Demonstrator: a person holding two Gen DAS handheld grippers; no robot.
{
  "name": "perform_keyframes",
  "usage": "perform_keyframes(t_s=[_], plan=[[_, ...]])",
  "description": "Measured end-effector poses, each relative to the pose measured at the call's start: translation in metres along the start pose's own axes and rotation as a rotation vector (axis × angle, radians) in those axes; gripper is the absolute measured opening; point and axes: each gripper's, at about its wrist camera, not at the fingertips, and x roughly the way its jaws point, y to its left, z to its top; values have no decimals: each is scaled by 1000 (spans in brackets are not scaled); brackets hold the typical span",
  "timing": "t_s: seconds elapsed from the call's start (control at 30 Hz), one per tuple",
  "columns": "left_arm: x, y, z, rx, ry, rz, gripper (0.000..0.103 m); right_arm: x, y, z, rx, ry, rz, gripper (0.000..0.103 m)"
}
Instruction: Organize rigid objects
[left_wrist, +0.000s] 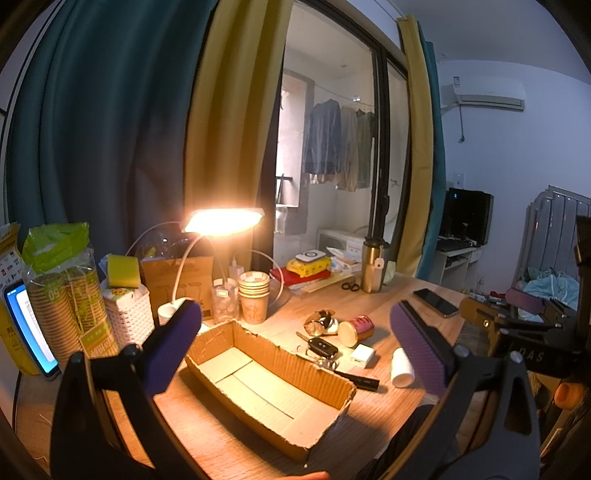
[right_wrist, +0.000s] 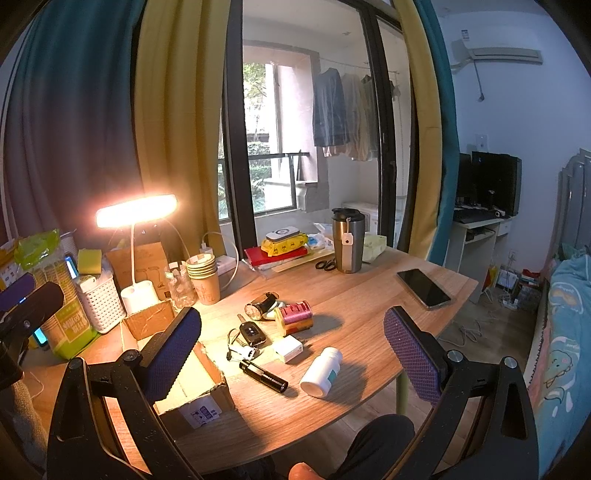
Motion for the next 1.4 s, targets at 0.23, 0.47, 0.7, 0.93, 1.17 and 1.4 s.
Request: perform_keyframes(t_s=[0.23, 0.47, 0.7, 0.93, 1.17, 1.4], plan=[[0, 0, 0, -1, 0, 0, 103, -2, 1, -2, -3, 0, 2, 101], [0, 1, 0, -1, 2, 0, 103, -1, 2, -2, -2, 1, 4, 101], [6, 3, -9, -13, 38, 6, 103, 3, 2, -8, 2, 23, 6, 101], [38, 8, -30, -38, 146, 23, 103, 32, -5, -21, 11, 89, 1, 101], [86, 22, -62, -83, 292, 82, 103, 76, -14, -46, 20, 190, 1, 101], [123, 28, -92, -92, 399, 122, 103, 115, -25, -70, 49, 279, 12, 101]])
